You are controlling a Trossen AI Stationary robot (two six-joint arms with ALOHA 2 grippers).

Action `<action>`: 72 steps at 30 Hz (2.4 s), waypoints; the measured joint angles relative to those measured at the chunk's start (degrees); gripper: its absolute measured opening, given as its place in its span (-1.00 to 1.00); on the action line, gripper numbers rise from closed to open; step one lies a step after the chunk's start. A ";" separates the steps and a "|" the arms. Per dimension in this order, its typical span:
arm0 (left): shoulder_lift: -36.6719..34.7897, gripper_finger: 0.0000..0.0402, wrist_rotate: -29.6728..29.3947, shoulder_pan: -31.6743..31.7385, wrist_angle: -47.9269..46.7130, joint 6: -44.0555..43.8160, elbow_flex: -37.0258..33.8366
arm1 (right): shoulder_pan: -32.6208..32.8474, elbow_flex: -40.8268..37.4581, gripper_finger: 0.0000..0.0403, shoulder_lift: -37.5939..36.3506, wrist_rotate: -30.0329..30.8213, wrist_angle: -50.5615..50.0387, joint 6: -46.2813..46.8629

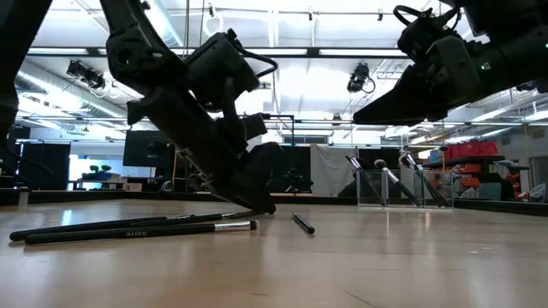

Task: Put items in baskets/containers
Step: Put the silver eyeshadow brush into the transparent organizer

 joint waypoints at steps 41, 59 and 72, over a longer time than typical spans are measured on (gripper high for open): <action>-2.14 -0.68 6.18 -0.28 12.07 21.66 2.01 | -2.78 -13.03 -0.01 0.07 0.43 10.67 17.88; 6.01 -0.30 12.75 4.34 13.09 18.33 2.58 | -2.78 -13.03 -0.03 0.04 1.50 13.49 14.53; 6.05 -0.91 22.98 9.89 11.95 20.69 0.72 | -2.78 -13.03 -0.05 0.04 1.49 13.00 14.53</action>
